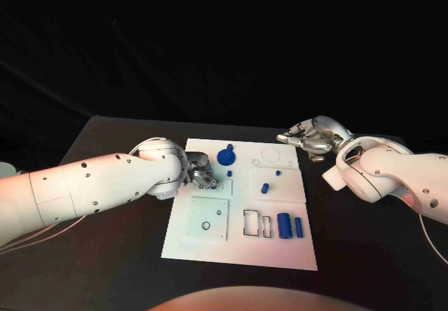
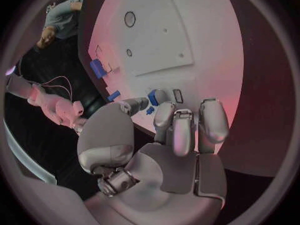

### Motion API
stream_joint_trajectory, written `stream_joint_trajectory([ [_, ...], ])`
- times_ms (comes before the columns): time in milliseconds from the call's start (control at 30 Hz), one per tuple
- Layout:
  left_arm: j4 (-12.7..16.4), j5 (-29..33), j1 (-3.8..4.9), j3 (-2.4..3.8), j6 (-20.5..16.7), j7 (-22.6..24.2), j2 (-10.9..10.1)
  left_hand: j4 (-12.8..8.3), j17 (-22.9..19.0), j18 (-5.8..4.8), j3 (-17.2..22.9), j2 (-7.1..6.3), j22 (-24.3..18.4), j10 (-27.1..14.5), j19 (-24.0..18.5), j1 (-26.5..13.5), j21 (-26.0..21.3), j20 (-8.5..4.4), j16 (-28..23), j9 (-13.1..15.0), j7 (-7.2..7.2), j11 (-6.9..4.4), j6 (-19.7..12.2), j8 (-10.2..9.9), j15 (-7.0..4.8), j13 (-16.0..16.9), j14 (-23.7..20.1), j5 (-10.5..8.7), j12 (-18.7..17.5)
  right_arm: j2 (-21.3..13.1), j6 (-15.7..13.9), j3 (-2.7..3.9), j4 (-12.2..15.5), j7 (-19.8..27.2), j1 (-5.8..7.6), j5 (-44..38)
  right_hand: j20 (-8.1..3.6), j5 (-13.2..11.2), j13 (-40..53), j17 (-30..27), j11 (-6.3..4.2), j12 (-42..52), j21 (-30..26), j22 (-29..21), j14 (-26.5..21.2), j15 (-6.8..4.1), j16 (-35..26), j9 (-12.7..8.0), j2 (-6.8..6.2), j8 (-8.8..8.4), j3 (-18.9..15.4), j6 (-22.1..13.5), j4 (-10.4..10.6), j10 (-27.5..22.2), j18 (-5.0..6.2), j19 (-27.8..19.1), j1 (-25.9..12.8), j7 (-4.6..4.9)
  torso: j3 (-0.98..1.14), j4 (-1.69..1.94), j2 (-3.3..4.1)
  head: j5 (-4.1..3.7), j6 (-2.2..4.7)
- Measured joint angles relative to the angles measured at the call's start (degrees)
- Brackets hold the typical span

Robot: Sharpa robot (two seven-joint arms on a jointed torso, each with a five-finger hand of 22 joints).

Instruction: Assemble the parts on the task board

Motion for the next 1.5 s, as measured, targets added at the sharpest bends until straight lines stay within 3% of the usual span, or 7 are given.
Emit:
stream_joint_trajectory([
  [333, 0.6, 0.2, -0.17, 0.27, -0.2, 0.0, -0.4, 0.4, 0.0, 0.00, -1.0, 0.00, 0.0, 0.0, 0.0, 0.0, 0.0, 0.00, 0.0, 0.1, 0.00, 0.00, 0.0, -0.6, 0.00, -0.1, 0.0, 0.00, 0.0, 0.1, 0.1, 0.00, -0.2, 0.0, -0.09, 0.0, 0.00, 0.0, 0.0, 0.0, 0.00, 0.0, 0.0, 0.0, 0.0, 0.00, 0.0, 0.0, 0.00, 0.00, 0.0, 0.0, 0.0, 0.0, 0.00, 0.0, 0.0, 0.00, -0.02, -0.01, -0.01, 0.03, 0.27],
  [500, 2.1, 0.9, -0.03, 1.92, -0.4, 0.0, -1.6, 0.5, 0.0, 0.00, -2.2, 0.14, -0.8, -0.5, 0.0, 1.1, -0.4, 0.00, 0.0, 0.1, 0.32, 0.19, -0.3, -0.8, 0.00, -1.1, 0.0, 0.00, -0.5, 0.1, 0.1, 0.00, -0.7, 0.0, -0.16, 0.0, 0.00, 0.0, 0.0, 0.0, 0.00, 0.0, 0.0, 0.0, 0.0, 0.00, 0.0, 0.0, 0.00, 0.00, 0.0, 0.0, 0.0, 0.0, 0.00, 0.0, 0.0, 0.00, -0.05, -0.01, -0.09, -0.03, 0.53],
  [667, 2.7, 2.5, 2.13, 3.49, -0.6, 0.0, -2.8, 0.6, 0.0, 0.01, -4.1, 0.45, -3.6, -3.0, -1.6, 2.5, -2.1, 0.80, -0.5, -1.0, 1.63, 1.29, -3.0, -3.8, 0.46, -3.8, 0.2, 0.00, -2.5, 0.2, 0.1, 0.00, -1.1, 0.0, -0.18, 0.1, 0.00, 0.0, 0.0, 0.0, 0.00, 0.0, 0.0, 0.0, 0.0, 0.00, 0.0, 0.0, 0.00, 0.00, 0.0, 0.0, 0.0, 0.0, 0.00, 0.0, 0.0, 0.00, 0.01, 0.03, -0.13, 0.05, 0.91],
  [900, 1.0, 5.0, 5.71, 4.48, -0.6, 0.0, -3.5, 0.5, 0.0, 0.01, -5.6, 0.88, -5.1, -6.3, -2.9, 5.7, -3.1, 2.17, -0.8, -6.3, 3.90, 3.40, -5.6, -10.7, 2.37, -8.4, 0.1, 0.00, -5.6, 0.4, 0.2, -0.01, -1.6, 0.0, -0.20, 0.1, 0.00, 0.0, 0.0, 0.0, 0.00, 0.0, 0.0, 0.0, 0.0, 0.00, 0.0, 0.0, 0.46, 0.00, -0.3, -0.2, 0.0, 0.0, 0.00, 0.0, -0.5, 0.18, 0.04, -0.01, -0.09, 0.24, 1.37],
  [1133, -4.1, 6.0, 6.76, 4.53, 0.3, 0.1, -2.4, 0.6, 0.0, 0.01, -6.8, 0.91, -5.6, -7.6, -3.2, 7.4, -3.3, 3.19, -0.8, -11.4, 5.29, 4.72, -6.5, -16.2, 3.51, -10.5, 0.0, 0.00, -6.8, 0.4, 0.2, -0.01, -1.8, 0.0, -0.21, 0.2, 0.00, 0.0, 0.0, 0.0, 0.00, 0.0, 0.0, 0.0, 0.0, 0.00, 0.0, 0.0, 0.46, 0.00, -0.3, -0.2, 0.0, 0.0, 0.00, 0.0, -0.5, 0.18, 0.01, 0.01, 0.05, 0.41, 1.70],
  [1267, -7.5, 6.1, 6.94, 4.19, 1.2, 0.2, -0.7, 0.5, 0.0, 0.02, -7.0, 0.94, -5.7, -7.7, -3.2, 8.0, -3.3, 3.19, -0.8, -12.2, 5.64, 4.80, -6.4, -16.8, 3.51, -10.9, 0.0, 0.00, -6.8, 0.4, 0.2, -0.02, -1.8, 0.0, -0.21, 0.2, 0.00, 0.0, 0.0, 0.0, 0.00, 0.0, 0.0, 0.0, 0.0, 0.00, 0.0, 0.0, 0.45, 0.00, -0.3, -0.2, 0.0, 0.0, 0.00, 0.0, -0.4, 0.18, -0.08, 0.02, 0.12, 0.54, 1.77],
  [1500, -11.7, 5.9, 6.96, 2.88, 3.6, 0.2, 1.8, 0.8, 0.0, 0.02, -7.7, 0.94, -5.7, -7.7, -3.3, 7.9, -3.3, 3.31, -1.0, -12.8, 5.94, 4.80, -6.1, -17.1, 3.70, -10.9, 0.2, 0.00, -6.8, 0.5, 0.2, -0.01, -1.8, 0.0, -0.21, 0.3, 0.00, 0.0, 0.0, 0.0, 0.00, 0.0, 0.0, 0.0, 0.0, 0.00, 0.0, 0.0, 0.45, 0.00, -0.3, -0.2, 0.0, 0.0, 0.00, 0.0, -0.4, 0.18, -0.23, 0.00, 0.24, 0.67, 1.76],
])
